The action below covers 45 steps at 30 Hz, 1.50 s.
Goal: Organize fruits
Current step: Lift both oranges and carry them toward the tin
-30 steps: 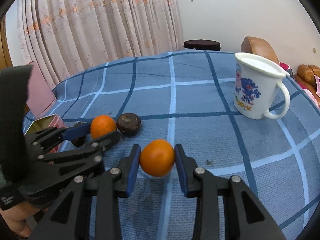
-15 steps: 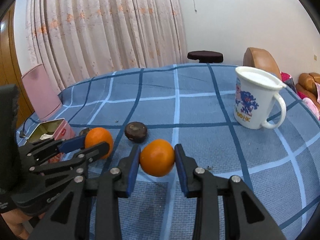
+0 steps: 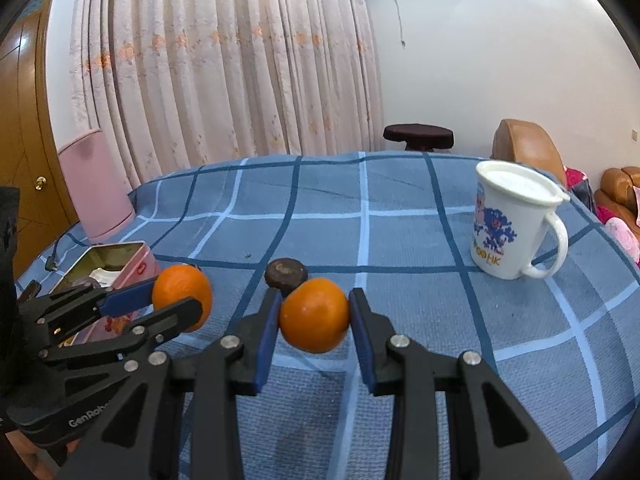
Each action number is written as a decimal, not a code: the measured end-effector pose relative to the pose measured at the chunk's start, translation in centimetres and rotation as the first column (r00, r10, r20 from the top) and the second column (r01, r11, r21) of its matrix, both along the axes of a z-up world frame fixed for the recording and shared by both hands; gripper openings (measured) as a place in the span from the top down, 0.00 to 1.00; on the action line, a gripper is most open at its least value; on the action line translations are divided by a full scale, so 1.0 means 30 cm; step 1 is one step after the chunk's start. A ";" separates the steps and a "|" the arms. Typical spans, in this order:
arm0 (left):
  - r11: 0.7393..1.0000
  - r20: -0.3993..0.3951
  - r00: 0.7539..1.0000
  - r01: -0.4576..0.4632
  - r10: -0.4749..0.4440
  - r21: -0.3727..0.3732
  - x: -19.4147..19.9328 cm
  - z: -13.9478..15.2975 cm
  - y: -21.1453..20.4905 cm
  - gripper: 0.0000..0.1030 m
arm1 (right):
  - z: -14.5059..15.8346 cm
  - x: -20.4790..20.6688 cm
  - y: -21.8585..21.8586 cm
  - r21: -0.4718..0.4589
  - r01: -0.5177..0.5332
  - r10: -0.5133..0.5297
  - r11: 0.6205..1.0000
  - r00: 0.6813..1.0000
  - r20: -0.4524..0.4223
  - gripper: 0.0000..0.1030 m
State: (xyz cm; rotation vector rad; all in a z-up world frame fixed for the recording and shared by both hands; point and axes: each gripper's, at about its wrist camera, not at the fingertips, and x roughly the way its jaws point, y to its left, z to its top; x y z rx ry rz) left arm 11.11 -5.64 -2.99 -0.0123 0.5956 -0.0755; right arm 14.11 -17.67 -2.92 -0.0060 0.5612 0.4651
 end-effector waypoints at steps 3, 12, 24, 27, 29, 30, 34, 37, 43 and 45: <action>1.000 0.011 1.000 -0.003 0.003 0.002 -0.011 0.003 0.001 0.60 | 0.006 -0.008 0.002 0.003 -0.004 0.004 1.000 1.000 0.016 0.63; 1.000 0.047 0.999 -0.015 0.015 0.004 -0.047 0.010 0.013 0.60 | 0.022 -0.044 0.007 0.004 -0.017 0.016 1.000 0.997 0.081 0.63; 0.999 0.091 0.995 -0.041 0.040 0.013 -0.097 0.025 0.041 0.60 | 0.034 -0.087 0.029 0.004 -0.036 0.035 0.999 0.990 0.138 0.63; 0.999 0.104 0.994 -0.047 0.045 0.015 -0.116 0.033 0.057 0.60 | 0.035 -0.095 0.050 0.007 -0.055 0.054 0.998 0.989 0.140 0.63; 0.998 0.114 0.992 -0.057 0.055 0.015 -0.131 0.042 0.072 0.60 | 0.038 -0.101 0.071 0.007 -0.072 0.070 0.997 0.987 0.143 0.63; 0.998 0.119 0.991 -0.061 0.059 0.015 -0.138 0.047 0.082 0.60 | 0.040 -0.104 0.084 0.005 -0.081 0.080 0.997 0.986 0.145 0.63; 0.997 0.131 0.988 -0.082 0.080 0.009 -0.163 0.065 0.121 0.60 | 0.060 -0.117 0.133 0.002 -0.116 0.114 0.993 0.981 0.157 0.63; 0.995 0.138 0.986 -0.098 0.097 0.001 -0.180 0.079 0.150 0.60 | 0.082 -0.125 0.163 0.009 -0.139 0.136 0.990 0.977 0.165 0.63; 0.992 0.152 0.981 -0.126 0.124 0.005 -0.211 0.098 0.190 0.60 | 0.117 -0.143 0.222 0.019 -0.179 0.173 0.984 0.969 0.179 0.63; 0.991 0.155 0.979 -0.137 0.134 0.007 -0.220 0.103 0.206 0.60 | 0.126 -0.149 0.247 0.020 -0.195 0.188 0.981 0.965 0.182 0.63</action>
